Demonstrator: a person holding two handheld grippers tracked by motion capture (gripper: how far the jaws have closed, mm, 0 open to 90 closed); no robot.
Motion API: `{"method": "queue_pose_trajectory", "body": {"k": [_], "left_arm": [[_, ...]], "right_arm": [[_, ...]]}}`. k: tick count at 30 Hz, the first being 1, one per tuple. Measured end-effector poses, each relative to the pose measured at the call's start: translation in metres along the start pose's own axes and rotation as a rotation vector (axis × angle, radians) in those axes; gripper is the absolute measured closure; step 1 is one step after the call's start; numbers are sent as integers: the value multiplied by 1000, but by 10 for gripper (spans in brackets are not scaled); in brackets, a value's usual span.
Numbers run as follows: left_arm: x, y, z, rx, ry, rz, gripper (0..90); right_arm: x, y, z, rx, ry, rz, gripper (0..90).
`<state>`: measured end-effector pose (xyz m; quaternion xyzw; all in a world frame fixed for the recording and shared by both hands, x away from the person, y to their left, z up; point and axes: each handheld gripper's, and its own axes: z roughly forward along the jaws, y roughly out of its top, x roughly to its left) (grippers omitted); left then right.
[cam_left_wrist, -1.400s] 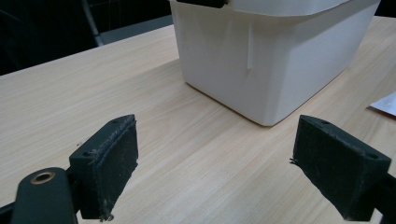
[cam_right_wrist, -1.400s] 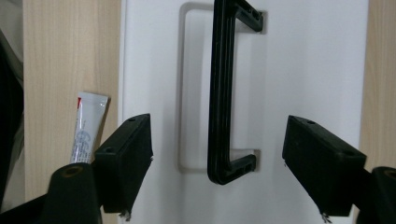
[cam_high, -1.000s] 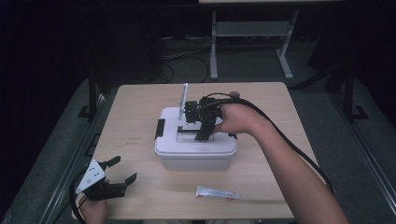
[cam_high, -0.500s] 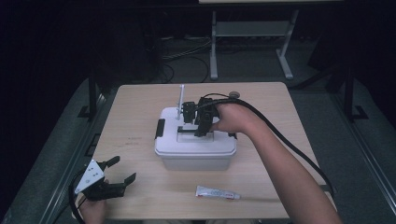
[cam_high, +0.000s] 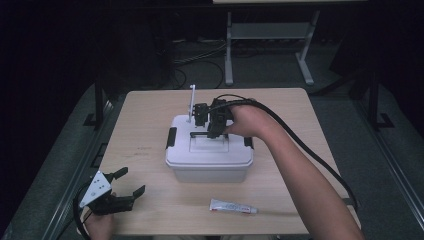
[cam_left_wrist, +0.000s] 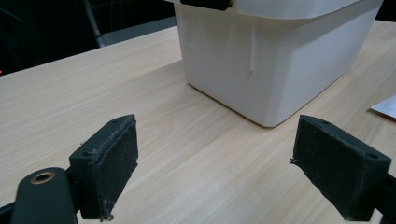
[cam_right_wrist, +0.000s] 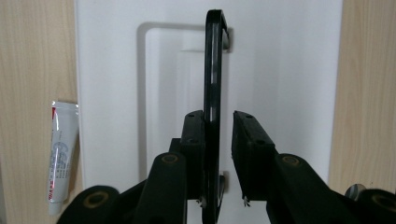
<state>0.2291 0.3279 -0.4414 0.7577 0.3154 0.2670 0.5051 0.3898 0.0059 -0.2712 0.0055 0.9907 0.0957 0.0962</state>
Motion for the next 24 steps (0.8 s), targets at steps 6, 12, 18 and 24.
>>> {"method": "queue_pose_trajectory", "body": {"k": [6, 12, 18, 24], "left_arm": [[1, 0, -1, -4, 0, -4, 135], [1, -1, -1, -6, -2, -5, 135], [1, -1, -1, -7, -2, -8, 135], [2, -1, 0, -11, -6, -12, 135]], "right_arm": [[-4, 3, 2, 21, 3, -7, 782], [-7, 6, 2, 24, 11, -11, 799], [-10, 6, 4, 26, 28, -12, 830], [-11, 6, 3, 28, 38, -13, 834]]}}
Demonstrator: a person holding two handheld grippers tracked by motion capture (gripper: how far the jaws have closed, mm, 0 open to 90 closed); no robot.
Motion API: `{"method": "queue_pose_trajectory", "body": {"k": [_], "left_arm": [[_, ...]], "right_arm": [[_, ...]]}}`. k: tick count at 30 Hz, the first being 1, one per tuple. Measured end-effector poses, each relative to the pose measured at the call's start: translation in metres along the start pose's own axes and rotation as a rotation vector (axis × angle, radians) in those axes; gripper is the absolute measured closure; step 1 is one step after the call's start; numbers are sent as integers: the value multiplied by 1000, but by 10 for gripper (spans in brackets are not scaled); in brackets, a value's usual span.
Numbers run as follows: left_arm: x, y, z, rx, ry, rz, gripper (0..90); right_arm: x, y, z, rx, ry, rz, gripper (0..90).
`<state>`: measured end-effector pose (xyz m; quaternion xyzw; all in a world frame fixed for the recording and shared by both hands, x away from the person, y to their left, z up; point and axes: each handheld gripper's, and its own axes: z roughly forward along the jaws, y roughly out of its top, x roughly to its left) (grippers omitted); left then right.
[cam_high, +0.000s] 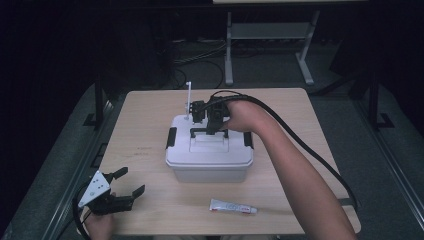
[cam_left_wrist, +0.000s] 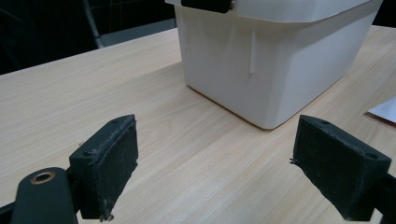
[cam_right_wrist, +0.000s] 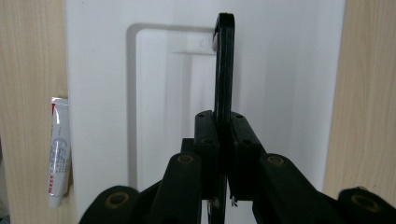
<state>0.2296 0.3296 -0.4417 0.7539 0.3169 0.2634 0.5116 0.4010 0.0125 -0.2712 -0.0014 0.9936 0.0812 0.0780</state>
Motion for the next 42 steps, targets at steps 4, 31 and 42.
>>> {"method": "queue_pose_trajectory", "body": {"k": [4, 31, 42], "left_arm": [[0, 0, 0, -1, 1, 1, 135], [0, 0, 0, 0, 1, 1, 135], [0, 0, 1, -1, 2, 3, 135]], "right_arm": [[-1, 0, 0, -2, -1, 0, 835], [0, -2, -8, -26, -2, -2, 837], [0, -1, -13, -42, -14, -3, 838]]}}
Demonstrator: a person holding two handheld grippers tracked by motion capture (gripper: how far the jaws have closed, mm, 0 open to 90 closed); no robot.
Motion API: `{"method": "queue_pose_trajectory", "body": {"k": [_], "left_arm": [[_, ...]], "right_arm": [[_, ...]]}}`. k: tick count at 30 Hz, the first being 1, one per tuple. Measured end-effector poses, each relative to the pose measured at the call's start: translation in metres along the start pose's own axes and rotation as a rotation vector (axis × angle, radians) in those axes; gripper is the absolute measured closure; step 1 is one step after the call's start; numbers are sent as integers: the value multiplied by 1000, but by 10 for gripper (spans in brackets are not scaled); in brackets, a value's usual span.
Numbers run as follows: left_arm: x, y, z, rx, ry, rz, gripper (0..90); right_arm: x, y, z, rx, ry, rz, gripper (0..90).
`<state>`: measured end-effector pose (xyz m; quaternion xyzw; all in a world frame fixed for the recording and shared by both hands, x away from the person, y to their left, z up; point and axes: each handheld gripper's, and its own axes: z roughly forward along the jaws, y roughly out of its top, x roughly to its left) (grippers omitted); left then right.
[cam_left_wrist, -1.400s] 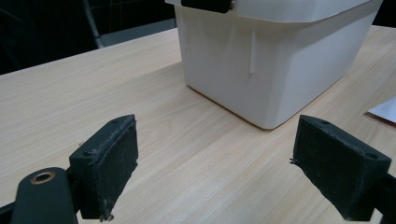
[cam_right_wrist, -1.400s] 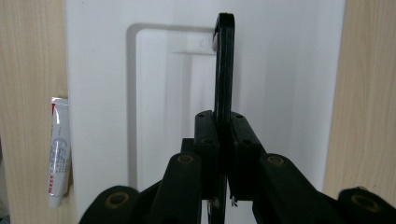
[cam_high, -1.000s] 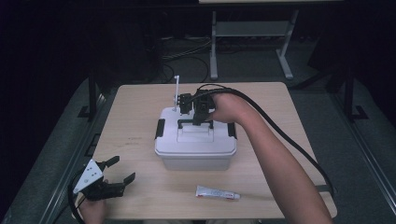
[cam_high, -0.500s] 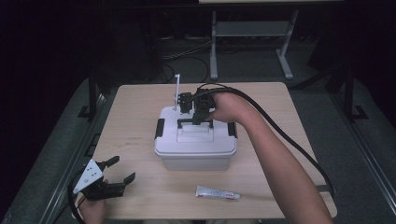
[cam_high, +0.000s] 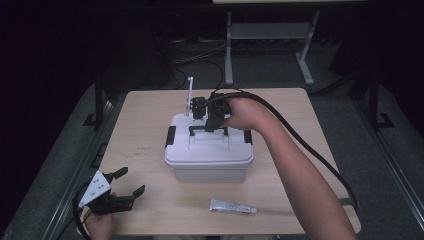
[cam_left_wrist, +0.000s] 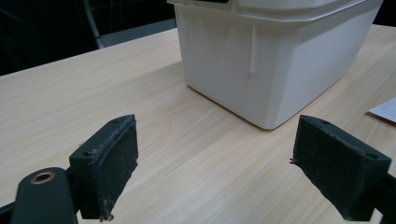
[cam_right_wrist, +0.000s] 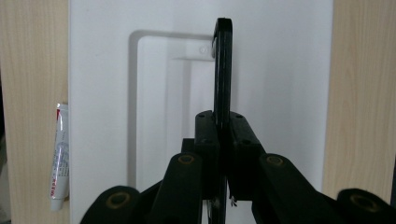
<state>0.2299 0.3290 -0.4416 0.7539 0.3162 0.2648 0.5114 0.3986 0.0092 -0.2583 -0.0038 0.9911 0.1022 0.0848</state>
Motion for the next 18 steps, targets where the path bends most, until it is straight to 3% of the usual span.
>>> {"method": "queue_pose_trajectory", "body": {"k": [18], "left_arm": [[0, 0, 0, 2, -1, -1, 135]], "right_arm": [[0, -4, -15, -23, -11, 7, 838]]}}
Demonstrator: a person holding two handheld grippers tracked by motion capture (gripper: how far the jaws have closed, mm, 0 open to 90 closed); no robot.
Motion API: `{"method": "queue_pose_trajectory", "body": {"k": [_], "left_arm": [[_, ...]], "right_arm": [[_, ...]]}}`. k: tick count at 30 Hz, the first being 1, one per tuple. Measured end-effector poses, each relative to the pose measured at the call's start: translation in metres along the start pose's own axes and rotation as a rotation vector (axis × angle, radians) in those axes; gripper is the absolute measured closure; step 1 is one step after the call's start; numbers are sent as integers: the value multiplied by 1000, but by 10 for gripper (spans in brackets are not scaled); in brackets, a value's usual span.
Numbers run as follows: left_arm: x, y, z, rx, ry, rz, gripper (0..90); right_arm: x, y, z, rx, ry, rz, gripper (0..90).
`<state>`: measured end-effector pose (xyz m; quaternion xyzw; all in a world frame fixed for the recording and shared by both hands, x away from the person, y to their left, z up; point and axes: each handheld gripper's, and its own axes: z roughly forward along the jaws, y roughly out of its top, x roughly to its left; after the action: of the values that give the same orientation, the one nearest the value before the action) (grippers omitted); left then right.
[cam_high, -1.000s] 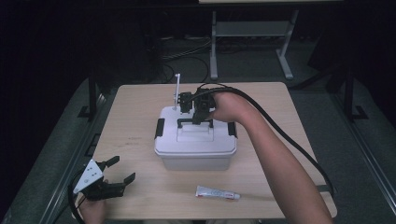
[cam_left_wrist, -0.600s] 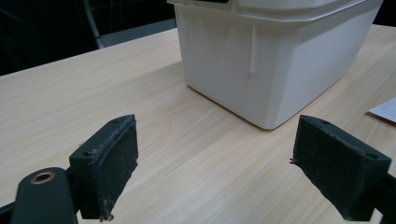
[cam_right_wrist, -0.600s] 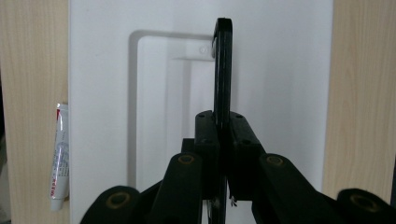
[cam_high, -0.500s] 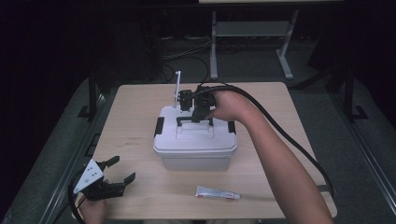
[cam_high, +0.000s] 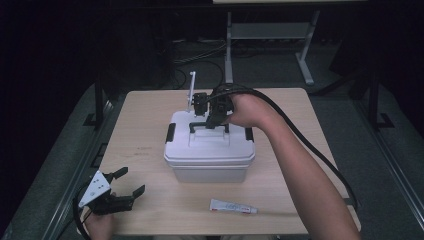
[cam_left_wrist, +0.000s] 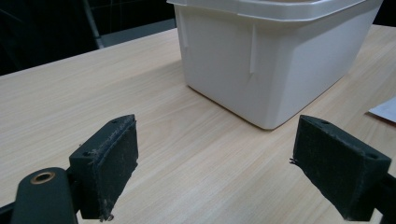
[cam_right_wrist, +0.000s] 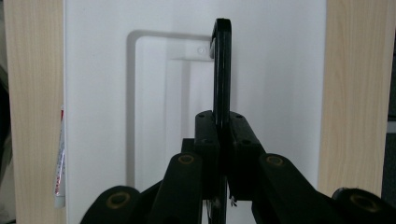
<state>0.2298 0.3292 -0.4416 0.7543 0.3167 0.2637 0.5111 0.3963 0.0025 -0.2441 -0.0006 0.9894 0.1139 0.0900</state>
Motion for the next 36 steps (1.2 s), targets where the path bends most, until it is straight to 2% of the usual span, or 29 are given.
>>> {"method": "queue_pose_trajectory", "body": {"k": [13, 36], "left_arm": [[-1, 0, 1, 5, -4, 3, 135], [-2, 0, 3, 18, -4, 9, 135]], "right_arm": [[4, -16, -21, 0, -26, 11, 838], [9, -73, -47, 14, -40, 83, 838]]}}
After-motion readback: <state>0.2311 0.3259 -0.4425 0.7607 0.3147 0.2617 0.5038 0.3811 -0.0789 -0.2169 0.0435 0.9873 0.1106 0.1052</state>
